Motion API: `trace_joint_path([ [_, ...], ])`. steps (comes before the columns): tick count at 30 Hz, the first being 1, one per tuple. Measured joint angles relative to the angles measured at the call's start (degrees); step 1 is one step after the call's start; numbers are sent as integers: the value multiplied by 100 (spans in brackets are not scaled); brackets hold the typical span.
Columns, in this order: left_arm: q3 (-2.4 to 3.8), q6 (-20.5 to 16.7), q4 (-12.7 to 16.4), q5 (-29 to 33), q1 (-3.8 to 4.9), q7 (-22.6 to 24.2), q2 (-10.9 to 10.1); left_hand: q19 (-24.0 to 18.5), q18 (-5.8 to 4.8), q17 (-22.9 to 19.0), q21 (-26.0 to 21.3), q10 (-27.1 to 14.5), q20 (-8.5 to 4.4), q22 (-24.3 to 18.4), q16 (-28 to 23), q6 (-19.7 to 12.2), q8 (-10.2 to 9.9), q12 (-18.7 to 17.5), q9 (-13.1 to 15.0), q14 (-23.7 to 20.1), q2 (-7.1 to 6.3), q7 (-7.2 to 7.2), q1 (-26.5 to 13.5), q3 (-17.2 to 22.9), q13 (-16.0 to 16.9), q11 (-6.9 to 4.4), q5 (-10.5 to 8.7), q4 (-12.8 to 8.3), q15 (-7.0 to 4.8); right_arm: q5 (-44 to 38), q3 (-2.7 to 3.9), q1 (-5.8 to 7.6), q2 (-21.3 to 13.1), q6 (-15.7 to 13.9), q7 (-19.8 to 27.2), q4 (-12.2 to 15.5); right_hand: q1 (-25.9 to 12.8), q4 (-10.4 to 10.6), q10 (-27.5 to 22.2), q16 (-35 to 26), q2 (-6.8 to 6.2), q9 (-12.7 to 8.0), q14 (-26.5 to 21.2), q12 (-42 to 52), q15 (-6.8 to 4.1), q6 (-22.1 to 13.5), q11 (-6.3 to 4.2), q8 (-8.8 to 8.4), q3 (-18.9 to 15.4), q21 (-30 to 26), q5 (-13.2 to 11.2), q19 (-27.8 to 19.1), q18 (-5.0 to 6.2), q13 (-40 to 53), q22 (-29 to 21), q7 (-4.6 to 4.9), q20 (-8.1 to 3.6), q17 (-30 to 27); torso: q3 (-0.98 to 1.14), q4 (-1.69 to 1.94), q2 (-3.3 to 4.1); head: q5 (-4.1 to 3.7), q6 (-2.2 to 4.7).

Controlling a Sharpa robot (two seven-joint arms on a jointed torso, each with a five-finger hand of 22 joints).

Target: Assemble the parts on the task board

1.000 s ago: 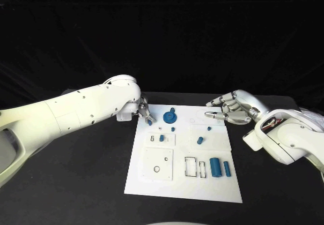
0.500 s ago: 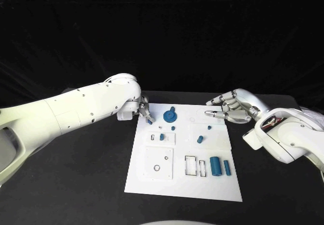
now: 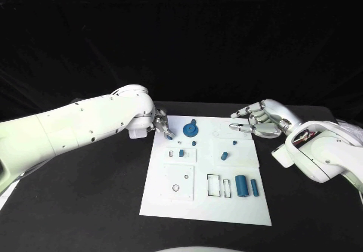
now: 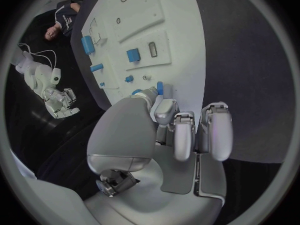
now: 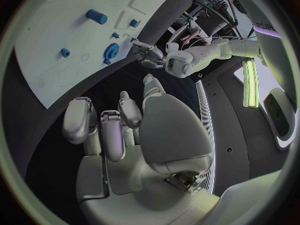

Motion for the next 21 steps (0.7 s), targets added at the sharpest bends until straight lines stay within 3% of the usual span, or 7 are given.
trace_joint_path([
  [5,3,-330,571,72,-11,35,-370,0,0,0,25,36,0,4,0,1,67,0,48,0,-177,2,-118,384,-5,5,0,-65,0,3,0,0,-3,0,0,-2,0,0,0,0,0,0,0,0,0,0,0,0,0,0,0,0,0,0,0,0,0,0,1,4,-1,1,-4],
  [10,2,-677,1090,102,-152,54,-688,0,0,0,46,79,0,4,0,-7,93,0,76,0,-245,12,-186,507,-5,2,0,-52,0,7,-1,0,7,1,0,-15,0,0,0,0,0,0,0,0,0,0,0,0,0,0,0,0,0,-1,0,0,0,-1,-1,14,-3,9,-17],
  [16,-7,-941,1461,36,-301,67,-891,0,0,0,67,79,0,4,0,0,116,0,83,0,-290,20,-231,587,-5,2,-1,-85,0,11,-3,0,16,2,-1,-26,0,0,0,0,0,0,0,0,0,0,0,0,0,0,0,0,0,0,0,0,0,-1,-5,26,-8,20,-30],
  [21,-15,-1076,1589,-105,-405,78,-930,0,0,-1,66,79,0,3,0,1,115,0,85,0,-306,21,-247,635,-5,2,-1,-100,0,14,-3,-2,21,2,-1,-27,0,0,0,0,0,0,0,0,0,0,0,0,0,0,0,0,0,-1,0,0,0,-1,-9,31,-11,31,-32],
])
